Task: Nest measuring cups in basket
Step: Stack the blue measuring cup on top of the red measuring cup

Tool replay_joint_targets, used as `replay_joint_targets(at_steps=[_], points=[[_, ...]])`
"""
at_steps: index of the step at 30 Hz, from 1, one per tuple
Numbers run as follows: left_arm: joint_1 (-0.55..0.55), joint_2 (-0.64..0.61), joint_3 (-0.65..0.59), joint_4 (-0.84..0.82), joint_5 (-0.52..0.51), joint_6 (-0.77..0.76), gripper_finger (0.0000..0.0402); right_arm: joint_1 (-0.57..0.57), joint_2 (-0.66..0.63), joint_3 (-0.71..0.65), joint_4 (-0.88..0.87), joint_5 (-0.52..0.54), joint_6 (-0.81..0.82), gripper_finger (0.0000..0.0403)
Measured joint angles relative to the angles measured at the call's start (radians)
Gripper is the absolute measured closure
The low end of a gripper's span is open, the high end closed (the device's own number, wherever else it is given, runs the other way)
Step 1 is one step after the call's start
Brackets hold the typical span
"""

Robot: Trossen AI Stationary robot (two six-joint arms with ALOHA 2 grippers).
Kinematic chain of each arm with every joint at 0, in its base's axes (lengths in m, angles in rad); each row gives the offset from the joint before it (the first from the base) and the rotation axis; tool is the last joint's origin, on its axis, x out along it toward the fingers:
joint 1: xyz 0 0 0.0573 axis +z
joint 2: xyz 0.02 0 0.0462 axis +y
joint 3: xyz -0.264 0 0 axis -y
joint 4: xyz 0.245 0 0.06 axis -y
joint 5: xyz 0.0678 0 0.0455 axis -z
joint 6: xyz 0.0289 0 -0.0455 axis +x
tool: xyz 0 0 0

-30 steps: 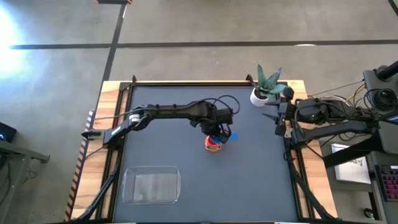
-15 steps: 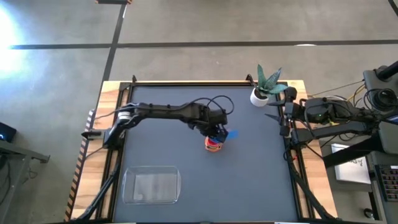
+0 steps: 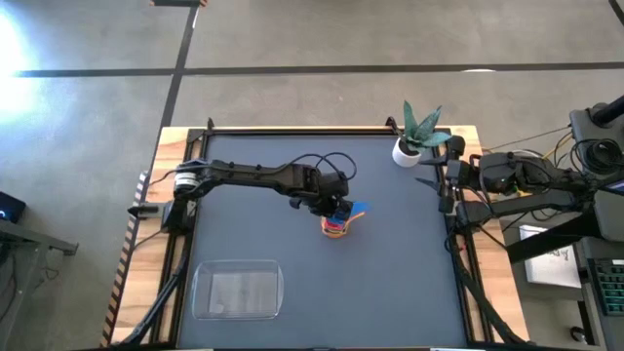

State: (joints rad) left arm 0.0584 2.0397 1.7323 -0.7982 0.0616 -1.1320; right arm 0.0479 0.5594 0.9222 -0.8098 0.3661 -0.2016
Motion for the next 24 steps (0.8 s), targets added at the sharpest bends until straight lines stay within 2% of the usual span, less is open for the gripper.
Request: replay_joint_targets(at_steps=[10,16,24], points=[[-0.004,0.009,-0.022,-0.015,0.0,-0.027,0.0401,0.0,0.0,0.0,0.001,-0.001,-0.015,0.0216],[-0.002,0.011,-0.064,0.069,0.033,-0.051,0.0398,0.0,0.0,0.0,0.001,-0.002,-0.017,0.0216],[-0.005,0.011,-0.064,0.066,0.026,-0.038,0.0341,0.0,0.0,0.0,0.003,-0.003,-0.008,0.0216]])
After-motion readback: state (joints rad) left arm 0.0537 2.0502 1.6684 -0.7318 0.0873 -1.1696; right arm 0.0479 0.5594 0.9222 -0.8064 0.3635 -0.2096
